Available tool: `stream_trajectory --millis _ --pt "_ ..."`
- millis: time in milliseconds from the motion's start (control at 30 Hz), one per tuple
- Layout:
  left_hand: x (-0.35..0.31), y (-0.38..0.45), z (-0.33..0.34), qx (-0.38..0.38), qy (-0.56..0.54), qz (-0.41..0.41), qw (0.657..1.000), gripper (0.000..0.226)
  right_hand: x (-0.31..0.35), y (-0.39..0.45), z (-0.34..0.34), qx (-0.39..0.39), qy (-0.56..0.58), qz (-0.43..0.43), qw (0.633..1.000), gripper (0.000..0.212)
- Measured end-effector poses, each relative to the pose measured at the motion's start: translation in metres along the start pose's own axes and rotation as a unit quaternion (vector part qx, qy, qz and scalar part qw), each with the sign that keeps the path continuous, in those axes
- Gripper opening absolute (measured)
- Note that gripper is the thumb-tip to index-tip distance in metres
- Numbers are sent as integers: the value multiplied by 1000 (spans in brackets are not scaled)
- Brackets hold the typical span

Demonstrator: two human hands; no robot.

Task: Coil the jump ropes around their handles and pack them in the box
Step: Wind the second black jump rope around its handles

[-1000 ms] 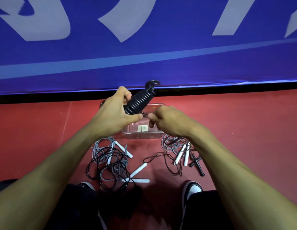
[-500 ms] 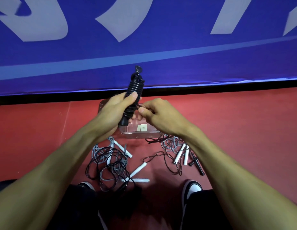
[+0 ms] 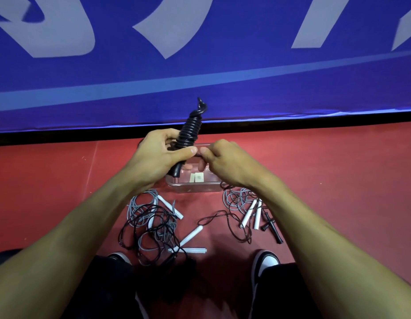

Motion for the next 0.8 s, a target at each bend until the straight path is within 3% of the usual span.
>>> stream_trajectory --millis 100,233,400,533,633,800 --pt "-2 -1 -2 -20 -11 -5 1000 32 13 -2 3 4 13 -53 998 39" --pt "-2 -4 3 7 -2 -7 1000 44 19 -3 -1 -17 33 -81 996 41" --pt "-4 -7 16 62 -6 -5 998 28 9 -1 3 -18 -1 -54 998 29" --pt "0 -7 21 110 -43 -25 993 11 -4 2 1 -22 -23 -17 999 34" --pt "-2 -4 12 60 48 5 997 6 -12 2 1 -19 -25 18 999 45" --pt "5 3 -7 -29 5 -15 999 31 -8 0 1 8 -21 11 1000 43"
Point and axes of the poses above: each hand's wrist, its own y-axis towards the middle knuckle, its own z-axis out of the palm, x = y × z, the point moved 7 cm from there along y, towards the middle knuckle, and after that the axes turned 2 degrees about -x, right-handed, at the moved point
